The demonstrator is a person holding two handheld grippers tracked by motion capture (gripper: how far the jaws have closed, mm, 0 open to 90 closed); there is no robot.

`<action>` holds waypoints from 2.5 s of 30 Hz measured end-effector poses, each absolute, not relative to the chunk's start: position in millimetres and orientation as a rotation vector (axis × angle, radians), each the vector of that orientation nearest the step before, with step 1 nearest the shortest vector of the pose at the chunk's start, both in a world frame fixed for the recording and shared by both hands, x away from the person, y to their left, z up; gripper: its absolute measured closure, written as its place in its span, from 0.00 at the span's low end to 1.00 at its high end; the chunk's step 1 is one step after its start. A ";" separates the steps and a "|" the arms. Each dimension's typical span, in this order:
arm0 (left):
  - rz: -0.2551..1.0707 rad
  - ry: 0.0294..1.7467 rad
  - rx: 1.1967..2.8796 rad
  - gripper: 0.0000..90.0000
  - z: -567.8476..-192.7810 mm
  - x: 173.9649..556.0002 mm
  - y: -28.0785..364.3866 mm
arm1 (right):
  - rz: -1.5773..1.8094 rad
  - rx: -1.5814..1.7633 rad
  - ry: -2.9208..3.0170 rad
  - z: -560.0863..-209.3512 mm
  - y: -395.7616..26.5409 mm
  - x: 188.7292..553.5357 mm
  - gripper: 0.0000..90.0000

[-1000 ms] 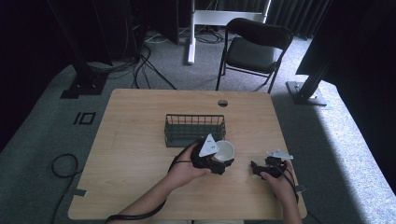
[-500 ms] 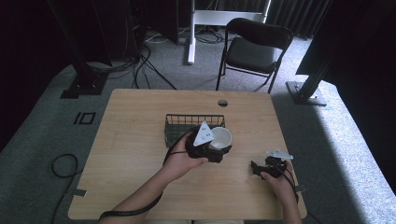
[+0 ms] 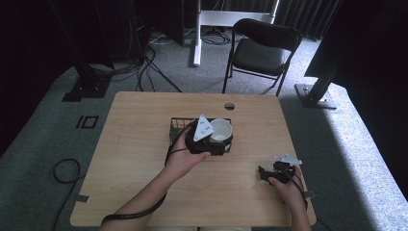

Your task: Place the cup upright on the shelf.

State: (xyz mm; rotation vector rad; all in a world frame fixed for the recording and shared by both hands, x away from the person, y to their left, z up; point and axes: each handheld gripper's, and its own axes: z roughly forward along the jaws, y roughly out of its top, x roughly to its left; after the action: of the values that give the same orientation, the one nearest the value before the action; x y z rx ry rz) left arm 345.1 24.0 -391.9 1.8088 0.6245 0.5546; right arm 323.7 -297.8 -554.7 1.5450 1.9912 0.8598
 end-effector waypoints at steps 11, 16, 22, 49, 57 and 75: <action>0.696 0.870 1.677 0.22 -383.0 378.8 54.0 | 0.861 1.545 1.991 -554.7 -297.8 323.7 0.12; 0.732 0.940 1.666 0.22 -389.5 389.1 64.2 | 0.860 1.545 1.990 -554.7 -297.7 323.7 0.12; 0.745 1.011 1.671 0.22 -410.2 405.0 68.3 | 0.860 1.545 1.991 -554.7 -297.7 323.7 0.12; 0.653 1.065 1.771 0.22 -466.8 423.0 50.6 | 0.860 1.545 1.991 -554.7 -297.8 323.6 0.12; 0.649 1.040 1.825 0.21 -465.3 421.1 46.5 | 0.860 1.546 1.991 -554.7 -297.7 323.6 0.12; 0.648 0.964 1.854 0.12 -444.7 402.8 57.8 | 0.860 1.545 1.991 -554.7 -297.7 323.6 0.12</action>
State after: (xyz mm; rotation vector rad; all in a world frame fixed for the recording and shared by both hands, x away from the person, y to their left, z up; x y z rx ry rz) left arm 402.8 57.8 -444.7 1.8538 0.9643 0.6478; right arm 323.6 -297.7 -554.7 1.5452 1.9914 0.8596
